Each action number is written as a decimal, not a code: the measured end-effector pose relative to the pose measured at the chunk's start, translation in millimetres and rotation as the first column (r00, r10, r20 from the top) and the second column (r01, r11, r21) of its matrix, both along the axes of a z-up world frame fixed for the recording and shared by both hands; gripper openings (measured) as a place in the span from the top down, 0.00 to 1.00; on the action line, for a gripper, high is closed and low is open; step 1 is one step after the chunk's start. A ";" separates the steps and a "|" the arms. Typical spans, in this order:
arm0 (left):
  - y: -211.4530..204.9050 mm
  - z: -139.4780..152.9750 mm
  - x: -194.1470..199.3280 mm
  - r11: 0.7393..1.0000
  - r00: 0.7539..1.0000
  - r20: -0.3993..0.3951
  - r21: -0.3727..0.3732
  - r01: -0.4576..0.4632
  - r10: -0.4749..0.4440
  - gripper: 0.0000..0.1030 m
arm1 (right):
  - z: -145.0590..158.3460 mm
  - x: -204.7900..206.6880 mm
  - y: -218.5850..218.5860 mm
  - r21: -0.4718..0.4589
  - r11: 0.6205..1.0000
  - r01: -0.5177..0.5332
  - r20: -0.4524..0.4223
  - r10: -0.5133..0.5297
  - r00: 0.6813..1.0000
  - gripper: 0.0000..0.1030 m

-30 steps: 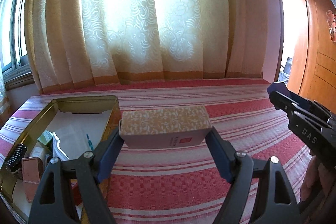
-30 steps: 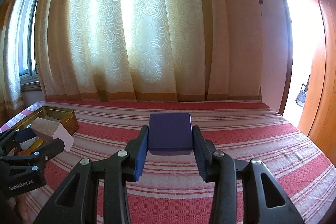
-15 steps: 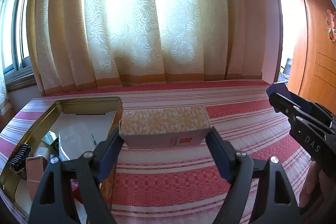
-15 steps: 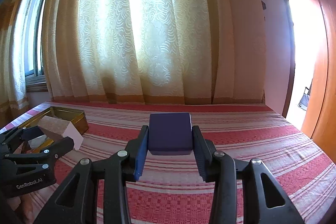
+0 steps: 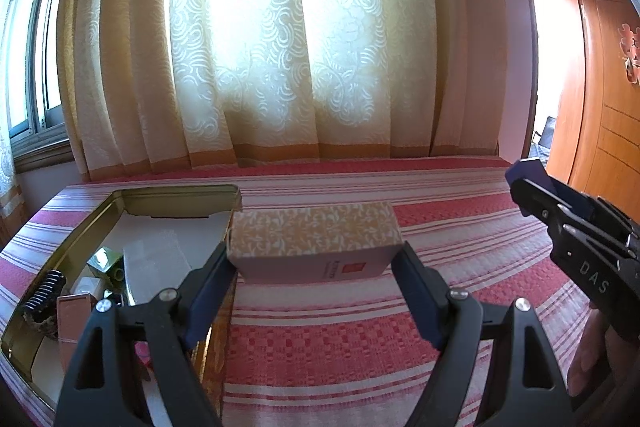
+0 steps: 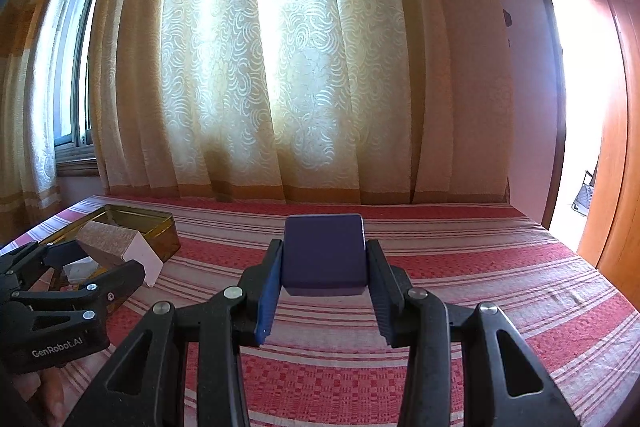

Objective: Organize rigid objects
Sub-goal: 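Carry the purple cube with the right tool while the left tool carries the beige box toward the tray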

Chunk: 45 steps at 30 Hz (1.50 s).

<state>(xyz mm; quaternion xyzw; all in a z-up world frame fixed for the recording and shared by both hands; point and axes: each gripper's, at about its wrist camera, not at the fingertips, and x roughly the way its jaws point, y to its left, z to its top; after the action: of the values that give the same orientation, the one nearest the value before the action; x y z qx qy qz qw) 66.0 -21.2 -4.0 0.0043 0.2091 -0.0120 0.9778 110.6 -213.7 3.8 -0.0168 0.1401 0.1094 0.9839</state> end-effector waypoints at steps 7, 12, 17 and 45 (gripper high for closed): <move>4.6 0.6 -4.2 1.000 1.000 0.008 -0.001 -0.004 0.004 0.22 | 0.6 -1.9 2.1 0.006 1.000 -0.006 0.004 0.006 1.000 0.58; 7.7 0.7 -7.3 1.000 1.000 0.012 -0.001 -0.005 0.005 0.22 | 0.6 -2.9 5.4 0.008 1.000 -0.012 0.004 0.012 1.000 0.58; 13.0 1.0 -11.8 1.000 1.000 0.019 -0.003 -0.009 0.009 0.22 | 0.6 -4.8 10.0 0.013 1.000 -0.019 0.003 0.019 1.000 0.58; 44.8 4.4 -30.5 0.999 0.997 0.068 -0.021 -0.032 0.033 0.22 | 1.0 -17.6 48.9 0.017 0.995 -0.097 0.004 0.097 0.995 0.58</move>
<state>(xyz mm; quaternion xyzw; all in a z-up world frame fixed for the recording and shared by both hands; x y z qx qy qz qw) 35.5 23.6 0.5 -0.0084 0.1756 0.0021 0.9844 93.0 -164.7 4.8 -0.0151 0.1364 0.1584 0.9778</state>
